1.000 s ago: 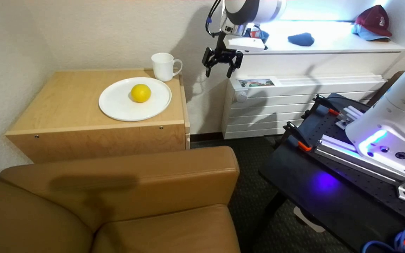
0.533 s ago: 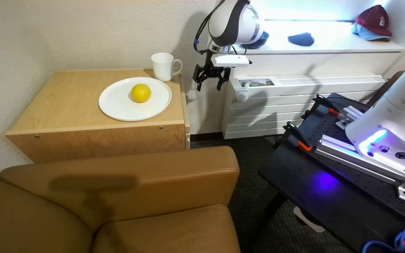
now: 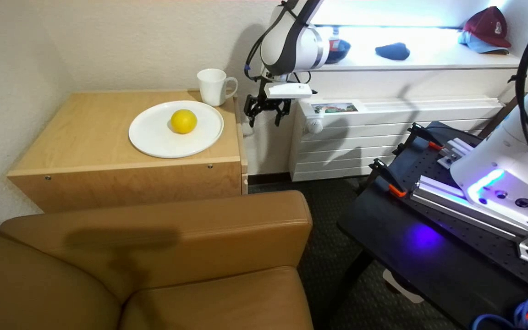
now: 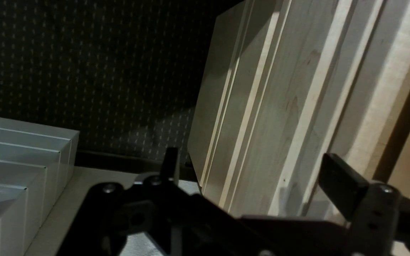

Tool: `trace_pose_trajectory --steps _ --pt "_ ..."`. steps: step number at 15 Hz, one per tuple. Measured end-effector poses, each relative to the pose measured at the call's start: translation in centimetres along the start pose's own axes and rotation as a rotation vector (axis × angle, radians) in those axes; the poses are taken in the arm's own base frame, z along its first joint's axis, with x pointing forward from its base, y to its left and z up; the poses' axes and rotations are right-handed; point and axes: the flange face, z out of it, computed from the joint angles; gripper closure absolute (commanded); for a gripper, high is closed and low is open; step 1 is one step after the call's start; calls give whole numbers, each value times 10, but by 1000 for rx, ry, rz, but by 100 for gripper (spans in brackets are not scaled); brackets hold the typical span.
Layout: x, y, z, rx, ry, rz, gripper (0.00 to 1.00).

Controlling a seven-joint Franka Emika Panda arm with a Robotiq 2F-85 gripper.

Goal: Pull the pull out table out

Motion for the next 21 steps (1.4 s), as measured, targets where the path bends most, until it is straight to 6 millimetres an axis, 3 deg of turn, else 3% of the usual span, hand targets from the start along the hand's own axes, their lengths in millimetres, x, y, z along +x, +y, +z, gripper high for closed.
trace_pose_trajectory --steps 10,16,21 --pt "5 -4 16 48 17 51 0" --pt "15 -5 4 113 29 107 0" --pt "14 -11 5 139 11 119 0"
